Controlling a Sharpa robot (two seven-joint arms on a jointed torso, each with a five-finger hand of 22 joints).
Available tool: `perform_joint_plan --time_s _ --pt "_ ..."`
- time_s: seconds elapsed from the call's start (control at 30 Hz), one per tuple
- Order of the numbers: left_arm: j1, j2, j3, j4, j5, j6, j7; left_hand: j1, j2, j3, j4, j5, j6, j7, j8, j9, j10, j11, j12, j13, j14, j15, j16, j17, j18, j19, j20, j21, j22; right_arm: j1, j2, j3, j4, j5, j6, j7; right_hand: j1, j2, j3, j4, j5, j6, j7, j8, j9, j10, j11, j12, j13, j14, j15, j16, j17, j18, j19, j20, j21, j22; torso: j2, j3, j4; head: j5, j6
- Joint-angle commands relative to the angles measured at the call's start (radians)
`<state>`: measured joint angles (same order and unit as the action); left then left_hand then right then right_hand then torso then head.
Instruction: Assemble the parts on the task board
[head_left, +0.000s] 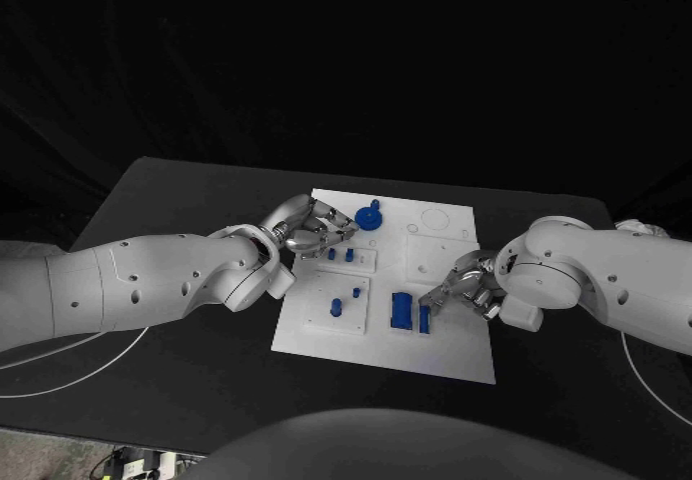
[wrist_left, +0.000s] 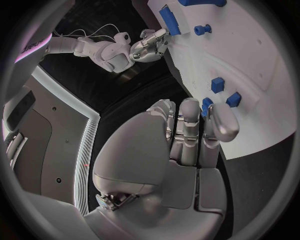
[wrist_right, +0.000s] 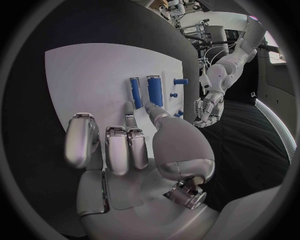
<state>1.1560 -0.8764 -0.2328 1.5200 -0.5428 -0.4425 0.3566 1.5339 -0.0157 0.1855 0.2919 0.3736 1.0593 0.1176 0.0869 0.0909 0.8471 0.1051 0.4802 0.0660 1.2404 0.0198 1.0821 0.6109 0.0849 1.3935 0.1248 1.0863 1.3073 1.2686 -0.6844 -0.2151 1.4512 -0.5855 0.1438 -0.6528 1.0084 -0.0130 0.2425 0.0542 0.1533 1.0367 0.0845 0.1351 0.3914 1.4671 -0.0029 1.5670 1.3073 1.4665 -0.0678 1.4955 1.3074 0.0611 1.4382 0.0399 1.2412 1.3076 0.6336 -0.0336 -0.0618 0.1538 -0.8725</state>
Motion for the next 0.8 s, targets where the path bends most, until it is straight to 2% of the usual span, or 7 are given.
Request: perform_joint_plan --time_s 0.03,0.17,0.3,0.47,0.63,0.7,0.8 --pt "0.001 0.003 0.001 0.001 0.003 0.018 0.001 -0.005 -0.003 0.006 0.0 0.005 0.004 -0.001 0.003 0.002 0.002 0.001 0.001 0.0 -0.002 0.006 0.0 -0.001 0.008 -0.003 0.004 -0.004 0.138 -0.001 -0.001 0.0 0.001 -0.004 0.005 0.002 -0.015 -0.004 -0.02 0.006 -0.041 -0.011 -0.001 -0.005 0.003 0.104 0.009 0.004 0.263 0.083 0.008 -0.005 0.192 0.011 0.0 0.009 -0.006 0.155 0.0 -0.0004 -0.0001 -0.001 0.0" --pt "0.001 0.004 0.001 0.0 0.003 0.018 0.0 -0.005 -0.003 0.006 0.0 0.005 0.004 -0.001 0.003 0.002 0.002 0.001 0.001 0.0 -0.002 0.006 0.0 -0.001 0.008 -0.003 0.004 -0.004 0.138 -0.001 -0.003 0.0 0.002 -0.004 0.007 0.001 -0.039 -0.015 -0.052 0.021 -0.088 -0.023 0.001 -0.005 0.008 0.104 0.01 0.004 0.263 0.083 0.01 -0.005 0.192 0.011 0.001 0.011 -0.008 0.155 0.0 -0.0004 -0.0009 0.001 0.0" --pt "0.001 0.006 0.001 -0.003 0.003 0.02 -0.001 -0.005 -0.003 0.006 0.0 0.005 0.004 -0.001 0.003 0.002 0.002 0.001 0.001 0.0 -0.002 0.006 0.0 -0.001 0.008 -0.003 0.004 -0.004 0.138 -0.001 -0.009 0.0 0.005 -0.003 0.002 0.004 -0.053 -0.02 -0.074 0.031 -0.098 -0.028 0.001 -0.003 0.014 0.104 0.011 0.004 0.263 0.083 0.01 -0.006 0.191 0.012 0.002 0.012 -0.011 0.154 0.0 0.0003 -0.0003 0.0 0.0" --pt "0.001 0.006 0.001 -0.002 0.003 0.019 0.005 -0.005 -0.003 0.006 0.0 0.005 0.005 0.0 0.003 0.002 0.003 0.002 0.001 0.0 -0.002 0.007 0.0 -0.001 0.009 -0.004 0.004 -0.005 0.138 -0.002 -0.035 0.0 0.026 0.001 -0.037 0.021 -0.074 -0.025 -0.099 0.047 -0.101 -0.028 0.0 0.003 0.02 0.104 0.01 0.004 0.263 0.084 0.009 -0.005 0.192 0.012 0.004 0.011 -0.012 0.155 0.0 0.001 0.0011 0.001 0.0" --pt "0.001 0.002 0.001 0.0 0.003 0.014 0.021 -0.005 -0.002 0.007 0.0 0.006 0.005 0.0 0.003 0.002 0.003 0.002 0.001 0.0 -0.001 0.007 0.001 0.001 0.008 -0.003 0.004 -0.004 0.138 -0.002 -0.098 0.0 0.086 0.01 -0.096 0.069 -0.084 -0.017 -0.117 0.065 -0.102 -0.017 -0.006 0.018 0.032 0.104 0.005 0.004 0.263 0.085 0.006 -0.003 0.194 0.011 0.009 0.009 -0.007 0.158 0.0 0.003 0.0009 0.009 0.0" --pt "0.001 -0.001 0.001 0.003 0.004 0.011 0.032 -0.004 -0.003 0.007 0.0 0.006 0.005 0.0 0.003 0.002 0.003 0.003 0.002 0.0 -0.001 0.007 0.002 0.002 0.008 -0.003 0.004 -0.003 0.138 0.0 -0.133 0.0 0.12 0.013 -0.119 0.103 -0.092 -0.013 -0.126 0.076 -0.099 -0.013 -0.008 0.026 0.038 0.104 0.003 0.004 0.263 0.085 0.004 -0.002 0.195 0.01 0.012 0.007 -0.003 0.16 -0.001 0.0009 -0.0011 0.013 0.0" --pt "0.001 -0.006 0.001 0.009 0.008 0.004 0.054 -0.01 -0.008 0.004 0.002 0.005 0.005 0.001 0.004 0.002 0.003 0.004 0.002 0.0 -0.001 0.008 0.003 0.002 0.008 -0.002 0.005 -0.003 0.138 0.005 -0.19 0.0 0.172 0.018 -0.158 0.186 -0.107 -0.008 -0.153 0.1 -0.083 -0.001 -0.015 0.048 0.053 0.104 -0.003 0.004 0.263 0.087 -0.001 0.003 0.199 0.008 0.018 0.003 0.009 0.165 -0.001 0.0002 -0.0012 0.012 0.0"
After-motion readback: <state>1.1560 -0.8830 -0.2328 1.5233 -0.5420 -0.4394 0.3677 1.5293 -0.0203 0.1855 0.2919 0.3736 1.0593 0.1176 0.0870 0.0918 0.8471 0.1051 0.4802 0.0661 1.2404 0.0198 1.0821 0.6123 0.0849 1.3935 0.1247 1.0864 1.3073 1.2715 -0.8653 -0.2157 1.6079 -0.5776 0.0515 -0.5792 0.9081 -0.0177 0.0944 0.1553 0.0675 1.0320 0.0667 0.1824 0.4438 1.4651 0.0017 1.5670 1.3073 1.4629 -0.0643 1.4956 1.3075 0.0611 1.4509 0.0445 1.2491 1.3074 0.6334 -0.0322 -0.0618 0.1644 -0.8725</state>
